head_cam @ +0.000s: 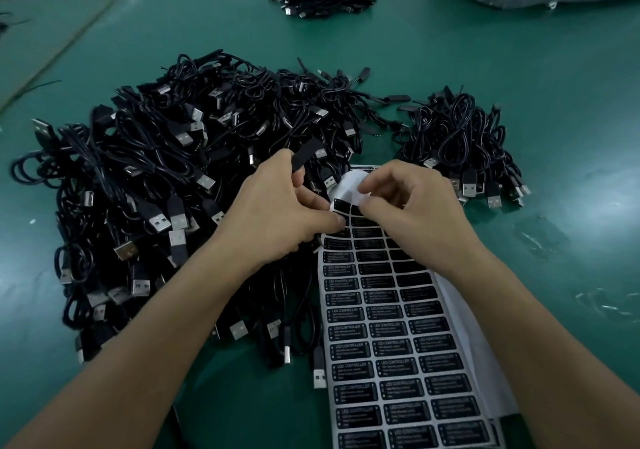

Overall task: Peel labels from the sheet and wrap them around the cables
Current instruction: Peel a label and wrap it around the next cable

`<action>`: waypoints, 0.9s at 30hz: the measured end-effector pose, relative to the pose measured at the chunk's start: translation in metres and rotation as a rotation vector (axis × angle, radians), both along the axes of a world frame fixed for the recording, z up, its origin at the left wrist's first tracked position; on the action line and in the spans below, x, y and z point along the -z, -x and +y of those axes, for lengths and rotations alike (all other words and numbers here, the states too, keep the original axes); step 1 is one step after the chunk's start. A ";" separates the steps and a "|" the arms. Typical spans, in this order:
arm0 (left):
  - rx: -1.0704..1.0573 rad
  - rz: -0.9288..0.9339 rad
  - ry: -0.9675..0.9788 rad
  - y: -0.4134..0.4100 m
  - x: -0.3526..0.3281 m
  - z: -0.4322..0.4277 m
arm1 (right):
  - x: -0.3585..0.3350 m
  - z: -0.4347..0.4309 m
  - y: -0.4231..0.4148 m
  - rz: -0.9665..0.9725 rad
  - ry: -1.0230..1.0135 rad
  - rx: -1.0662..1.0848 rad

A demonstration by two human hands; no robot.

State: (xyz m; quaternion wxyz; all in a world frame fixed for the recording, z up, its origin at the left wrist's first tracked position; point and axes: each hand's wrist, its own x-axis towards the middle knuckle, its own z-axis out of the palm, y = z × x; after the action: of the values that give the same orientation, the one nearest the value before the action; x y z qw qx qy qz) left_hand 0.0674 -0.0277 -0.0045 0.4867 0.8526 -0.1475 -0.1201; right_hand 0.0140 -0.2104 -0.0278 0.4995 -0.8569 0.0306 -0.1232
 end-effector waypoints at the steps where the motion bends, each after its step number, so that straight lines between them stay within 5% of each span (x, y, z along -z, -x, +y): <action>1: 0.003 0.014 0.022 0.001 -0.001 -0.001 | -0.001 0.001 0.001 -0.005 0.005 -0.012; 15: 0.033 0.023 0.201 0.004 -0.009 0.000 | -0.007 0.014 0.007 -0.078 0.024 -0.002; 27: -0.029 0.065 0.219 0.000 -0.008 -0.001 | 0.001 0.020 0.002 0.067 -0.045 -0.008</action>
State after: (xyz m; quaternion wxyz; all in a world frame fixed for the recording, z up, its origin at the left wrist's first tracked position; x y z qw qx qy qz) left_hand 0.0678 -0.0291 0.0032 0.5831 0.7920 -0.1317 -0.1239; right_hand 0.0121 -0.1904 -0.0287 0.5180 -0.8491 0.0467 -0.0918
